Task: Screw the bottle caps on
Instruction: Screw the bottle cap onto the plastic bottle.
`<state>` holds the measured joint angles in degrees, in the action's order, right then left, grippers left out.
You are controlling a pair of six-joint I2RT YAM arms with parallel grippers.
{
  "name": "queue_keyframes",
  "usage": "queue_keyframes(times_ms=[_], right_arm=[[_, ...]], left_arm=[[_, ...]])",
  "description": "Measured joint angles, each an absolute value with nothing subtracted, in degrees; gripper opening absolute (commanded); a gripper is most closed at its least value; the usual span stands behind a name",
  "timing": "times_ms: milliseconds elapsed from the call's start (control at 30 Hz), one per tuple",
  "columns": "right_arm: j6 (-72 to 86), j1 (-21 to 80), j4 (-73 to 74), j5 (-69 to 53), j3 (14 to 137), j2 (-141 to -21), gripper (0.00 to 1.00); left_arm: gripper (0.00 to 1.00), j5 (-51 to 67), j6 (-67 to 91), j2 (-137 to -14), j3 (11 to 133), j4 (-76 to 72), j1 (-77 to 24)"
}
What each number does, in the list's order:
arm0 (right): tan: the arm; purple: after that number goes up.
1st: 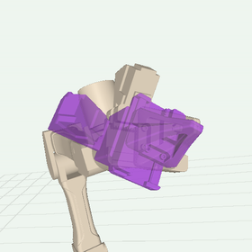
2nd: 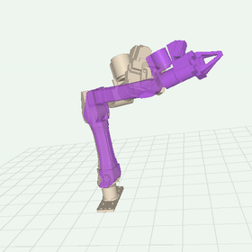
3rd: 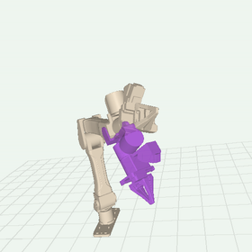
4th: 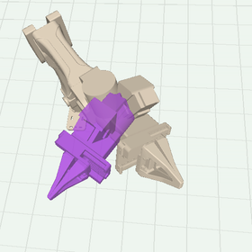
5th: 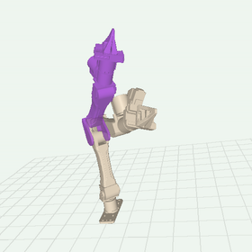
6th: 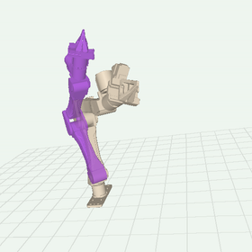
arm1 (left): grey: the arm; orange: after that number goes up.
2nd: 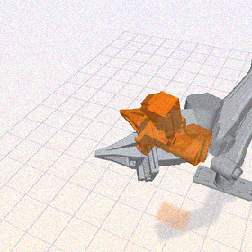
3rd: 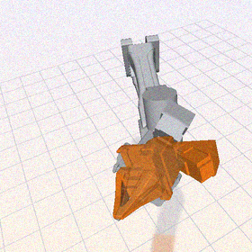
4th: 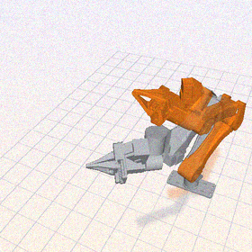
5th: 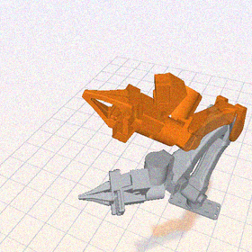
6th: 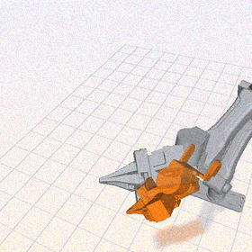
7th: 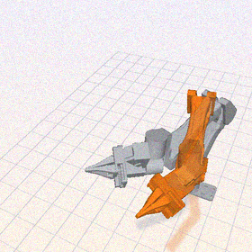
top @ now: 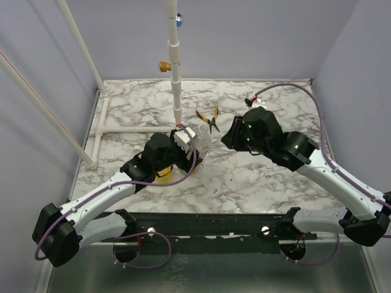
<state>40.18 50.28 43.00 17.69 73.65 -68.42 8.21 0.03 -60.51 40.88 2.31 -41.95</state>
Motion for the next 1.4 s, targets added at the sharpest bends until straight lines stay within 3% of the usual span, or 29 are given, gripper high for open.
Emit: queue_keyframes(times_ms=[400, 1400], right_arm=[[31.9, 50.1, 54.6, 4.8, 103.4, -80.9, 0.26], [29.1, 50.0, 70.4, 1.5, 115.5, -90.7, 0.25]], left_arm=[[0.02, 11.2, -7.4, -55.5, 36.4, -6.3, -44.8], [0.00, 6.9, -11.3, -56.8, 36.1, -8.7, -48.3]])
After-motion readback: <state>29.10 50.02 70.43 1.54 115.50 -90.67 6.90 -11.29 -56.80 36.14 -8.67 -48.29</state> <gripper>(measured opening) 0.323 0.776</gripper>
